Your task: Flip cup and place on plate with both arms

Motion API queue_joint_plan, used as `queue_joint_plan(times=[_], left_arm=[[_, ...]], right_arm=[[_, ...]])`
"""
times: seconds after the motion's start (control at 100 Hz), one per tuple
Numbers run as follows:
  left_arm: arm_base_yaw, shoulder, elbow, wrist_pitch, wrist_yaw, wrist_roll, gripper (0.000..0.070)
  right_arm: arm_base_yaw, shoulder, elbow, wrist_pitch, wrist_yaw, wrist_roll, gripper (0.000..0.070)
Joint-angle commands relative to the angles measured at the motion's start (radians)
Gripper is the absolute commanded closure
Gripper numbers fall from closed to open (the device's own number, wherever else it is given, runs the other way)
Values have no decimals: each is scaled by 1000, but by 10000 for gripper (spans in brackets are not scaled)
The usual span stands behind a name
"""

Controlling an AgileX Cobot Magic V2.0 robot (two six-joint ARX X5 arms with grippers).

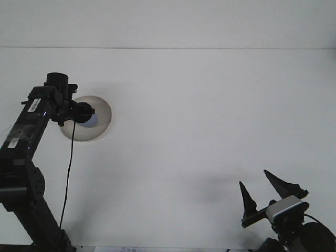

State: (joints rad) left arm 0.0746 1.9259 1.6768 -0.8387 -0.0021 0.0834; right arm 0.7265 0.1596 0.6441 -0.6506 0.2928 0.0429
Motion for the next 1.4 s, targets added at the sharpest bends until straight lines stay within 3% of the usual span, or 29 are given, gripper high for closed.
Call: queue_joint_plan(times=[0.0, 0.52, 0.74, 0.92, 1.03, 1.17, 1.39], left_arm=[[1, 25, 34, 3, -2, -22, 218], [1, 7, 220, -120, 3, -47, 185], [1, -211, 232, -103, 6, -60, 185], [-5, -493, 208, -58, 115, -82, 185], [-40, -689, 69, 21, 124, -110, 185], [-112, -981, -288, 180, 124, -153, 185], [-241, -1374, -788, 330, 168, -330, 185]], right_arm=[[9, 4, 8, -1, 3, 14, 172], [9, 4, 8, -16, 2, 36, 172], [9, 4, 8, -16, 3, 35, 172], [9, 4, 8, -14, 8, 32, 172], [9, 4, 8, -10, 30, 29, 172], [9, 4, 8, 10, 29, 16, 172], [9, 4, 8, 20, 29, 16, 172]])
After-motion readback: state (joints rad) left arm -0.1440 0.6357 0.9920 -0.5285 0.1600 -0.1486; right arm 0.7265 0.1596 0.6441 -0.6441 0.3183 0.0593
